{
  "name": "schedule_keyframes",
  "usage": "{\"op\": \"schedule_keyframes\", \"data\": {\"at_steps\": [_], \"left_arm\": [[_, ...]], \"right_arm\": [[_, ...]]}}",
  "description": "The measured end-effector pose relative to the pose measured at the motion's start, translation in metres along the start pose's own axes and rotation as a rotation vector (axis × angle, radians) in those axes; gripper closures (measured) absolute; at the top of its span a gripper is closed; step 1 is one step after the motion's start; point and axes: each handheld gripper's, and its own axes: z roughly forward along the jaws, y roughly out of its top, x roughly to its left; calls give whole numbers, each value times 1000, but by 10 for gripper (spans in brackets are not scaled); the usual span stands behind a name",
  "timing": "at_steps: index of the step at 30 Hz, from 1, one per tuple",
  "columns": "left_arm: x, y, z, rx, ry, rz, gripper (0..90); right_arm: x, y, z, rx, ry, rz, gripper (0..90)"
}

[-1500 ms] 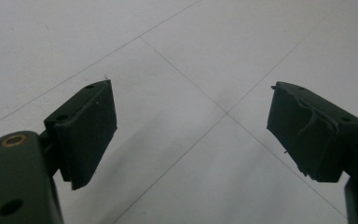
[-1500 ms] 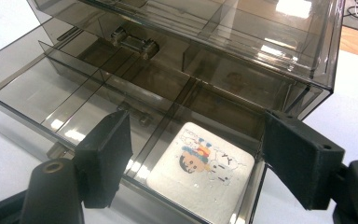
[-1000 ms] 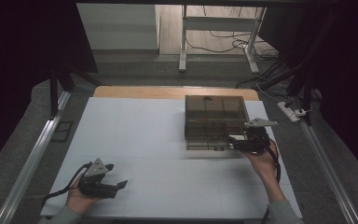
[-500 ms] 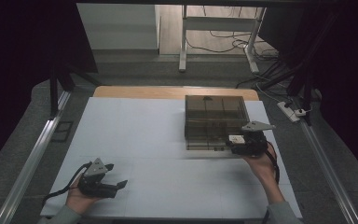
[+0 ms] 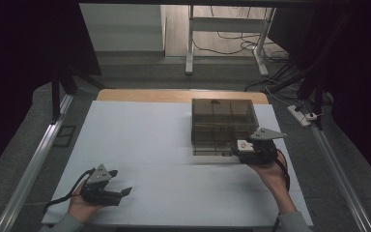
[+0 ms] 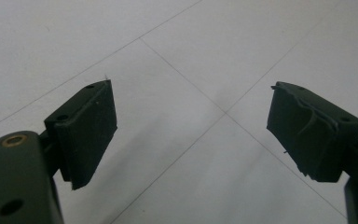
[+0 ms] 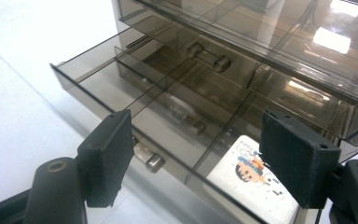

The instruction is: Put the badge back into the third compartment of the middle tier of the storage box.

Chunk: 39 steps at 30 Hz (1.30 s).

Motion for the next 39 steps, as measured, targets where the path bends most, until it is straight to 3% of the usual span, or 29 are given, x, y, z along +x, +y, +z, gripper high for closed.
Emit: {"op": "schedule_keyframes", "data": {"at_steps": [16,22,39], "left_arm": [[0,0,0,2,1,0,155],[-1,0,1,5,0,3,155],[-1,0,1,8,1,2,155]], "right_arm": [[14,-26,-20,-30,52,-17,259],[18,-38,-25,-70,114,15,258],[20,-78,-43,-60,106,10,241]]}}
